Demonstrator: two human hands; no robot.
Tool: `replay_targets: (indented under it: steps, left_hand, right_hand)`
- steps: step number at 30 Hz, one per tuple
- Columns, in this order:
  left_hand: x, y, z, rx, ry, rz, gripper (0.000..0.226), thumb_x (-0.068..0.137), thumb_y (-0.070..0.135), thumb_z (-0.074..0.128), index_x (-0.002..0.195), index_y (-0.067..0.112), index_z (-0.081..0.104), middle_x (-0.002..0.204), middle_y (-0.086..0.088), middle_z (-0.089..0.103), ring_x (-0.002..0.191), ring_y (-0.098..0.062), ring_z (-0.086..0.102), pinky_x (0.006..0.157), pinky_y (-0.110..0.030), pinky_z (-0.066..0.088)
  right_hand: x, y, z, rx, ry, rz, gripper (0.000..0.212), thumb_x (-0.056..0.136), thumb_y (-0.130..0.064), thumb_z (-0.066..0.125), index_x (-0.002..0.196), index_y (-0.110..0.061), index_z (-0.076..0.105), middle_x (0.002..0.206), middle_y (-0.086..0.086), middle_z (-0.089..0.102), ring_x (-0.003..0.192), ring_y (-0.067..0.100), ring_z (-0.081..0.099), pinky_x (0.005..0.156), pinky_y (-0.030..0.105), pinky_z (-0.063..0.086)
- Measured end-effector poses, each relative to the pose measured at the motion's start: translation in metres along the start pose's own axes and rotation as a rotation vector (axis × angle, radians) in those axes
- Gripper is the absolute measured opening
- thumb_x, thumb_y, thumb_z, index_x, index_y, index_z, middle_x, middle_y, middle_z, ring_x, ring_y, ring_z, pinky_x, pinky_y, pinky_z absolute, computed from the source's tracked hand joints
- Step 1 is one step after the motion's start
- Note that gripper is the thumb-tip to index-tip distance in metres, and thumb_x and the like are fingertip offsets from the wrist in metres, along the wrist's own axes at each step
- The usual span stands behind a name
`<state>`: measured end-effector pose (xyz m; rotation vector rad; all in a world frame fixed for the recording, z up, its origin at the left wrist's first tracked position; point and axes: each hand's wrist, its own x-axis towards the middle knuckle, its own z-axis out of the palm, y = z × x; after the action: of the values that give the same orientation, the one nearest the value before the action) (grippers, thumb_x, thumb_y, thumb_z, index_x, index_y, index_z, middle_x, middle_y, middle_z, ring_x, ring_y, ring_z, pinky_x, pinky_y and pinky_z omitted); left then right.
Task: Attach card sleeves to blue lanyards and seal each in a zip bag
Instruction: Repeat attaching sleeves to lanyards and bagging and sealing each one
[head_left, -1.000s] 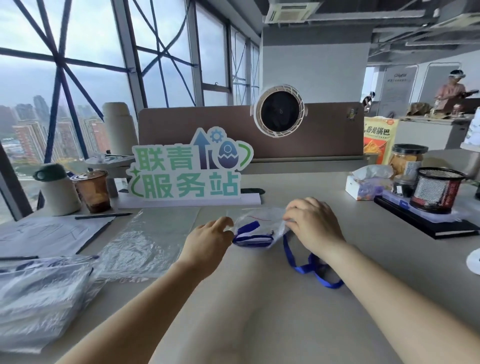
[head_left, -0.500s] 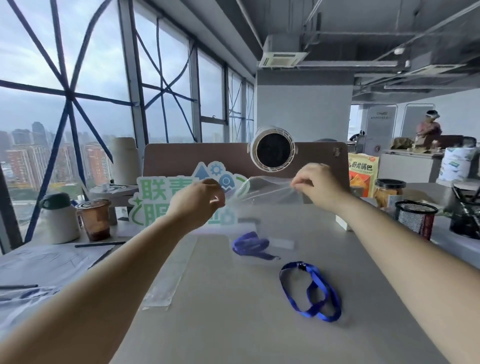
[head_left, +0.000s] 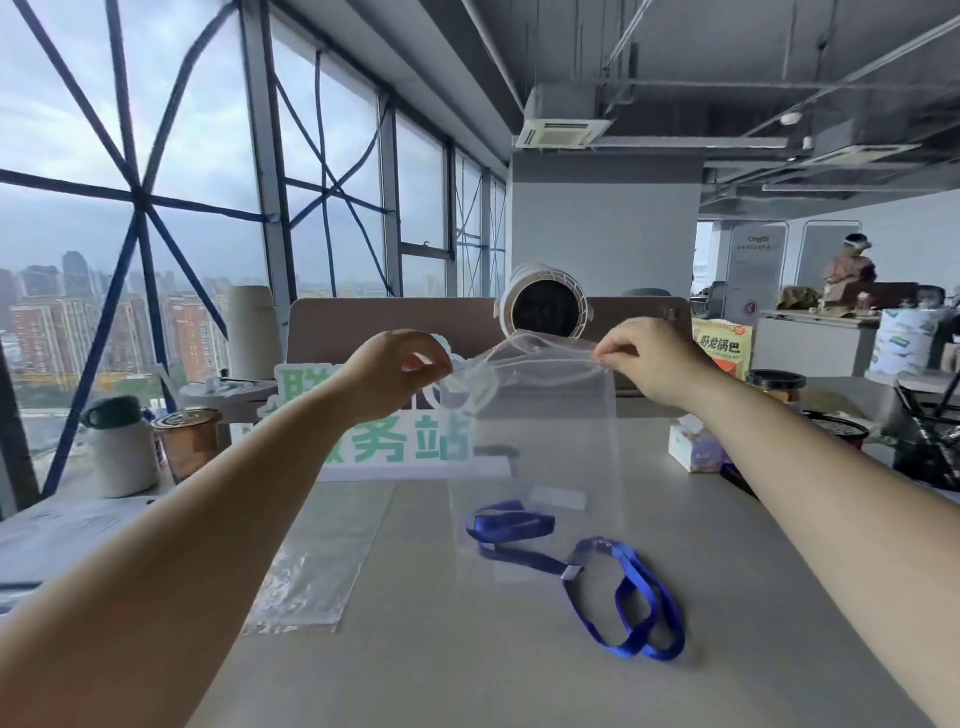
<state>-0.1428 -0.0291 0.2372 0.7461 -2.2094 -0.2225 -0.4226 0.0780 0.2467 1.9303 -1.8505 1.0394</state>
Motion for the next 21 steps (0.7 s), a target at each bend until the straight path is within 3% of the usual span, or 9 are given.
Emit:
replay_targets:
  steps: [5, 9, 12, 15, 17, 21]
  left_hand:
    - [0.01, 0.005, -0.011, 0.166, -0.024, 0.004, 0.005, 0.091, 0.025, 0.061, 0.089, 0.024, 0.066, 0.084, 0.013, 0.06, 0.083, -0.013, 0.062, 0.073, -0.025, 0.044]
    - [0.017, 0.004, -0.018, 0.26, -0.024, 0.001, 0.009, 0.092, 0.024, 0.058, 0.093, 0.019, 0.064, 0.091, 0.0, 0.068, 0.083, -0.02, 0.063, 0.076, -0.033, 0.051]
    - [0.018, 0.0, -0.023, 0.24, 0.035, -0.012, 0.01, 0.094, 0.016, 0.054, 0.093, 0.016, 0.064, 0.087, 0.002, 0.068, 0.074, -0.014, 0.062, 0.07, -0.027, 0.049]
    - [0.019, -0.001, -0.026, 0.254, 0.062, -0.003, 0.013, 0.094, 0.012, 0.052, 0.093, 0.015, 0.065, 0.085, 0.003, 0.066, 0.075, -0.012, 0.062, 0.066, -0.022, 0.041]
    - [0.021, -0.002, -0.028, 0.269, 0.084, -0.009, 0.013, 0.093, 0.014, 0.053, 0.096, 0.013, 0.066, 0.09, -0.001, 0.068, 0.081, -0.016, 0.062, 0.071, -0.023, 0.041]
    - [0.027, -0.004, -0.032, 0.275, 0.123, -0.023, 0.013, 0.094, 0.016, 0.053, 0.097, 0.015, 0.065, 0.091, 0.001, 0.068, 0.085, -0.018, 0.063, 0.074, -0.027, 0.046]
  right_hand:
    - [0.003, -0.014, -0.009, 0.1, 0.021, -0.014, 0.006, 0.084, -0.004, 0.065, 0.082, -0.005, 0.071, 0.078, 0.002, 0.065, 0.07, 0.007, 0.055, 0.064, 0.007, 0.038]
    - [0.01, -0.014, -0.008, 0.031, -0.084, -0.013, 0.009, 0.083, -0.007, 0.065, 0.075, -0.011, 0.068, 0.077, -0.001, 0.068, 0.077, 0.018, 0.061, 0.073, 0.024, 0.046]
    - [0.011, -0.017, -0.007, 0.037, -0.081, -0.021, 0.005, 0.084, -0.006, 0.065, 0.081, -0.009, 0.068, 0.081, 0.002, 0.066, 0.077, 0.015, 0.057, 0.063, 0.003, 0.037]
    - [0.014, -0.022, -0.011, 0.092, 0.011, -0.029, 0.003, 0.084, -0.005, 0.066, 0.085, -0.004, 0.068, 0.08, 0.003, 0.064, 0.076, 0.015, 0.057, 0.061, -0.002, 0.034]
    - [0.016, -0.025, -0.014, 0.127, 0.006, -0.015, 0.002, 0.084, -0.006, 0.066, 0.084, -0.007, 0.068, 0.076, -0.002, 0.062, 0.073, 0.013, 0.057, 0.061, 0.0, 0.035]
    - [0.025, -0.026, -0.019, 0.251, 0.033, -0.007, 0.008, 0.085, -0.008, 0.066, 0.085, -0.015, 0.062, 0.076, -0.005, 0.061, 0.068, 0.011, 0.055, 0.068, 0.019, 0.042]
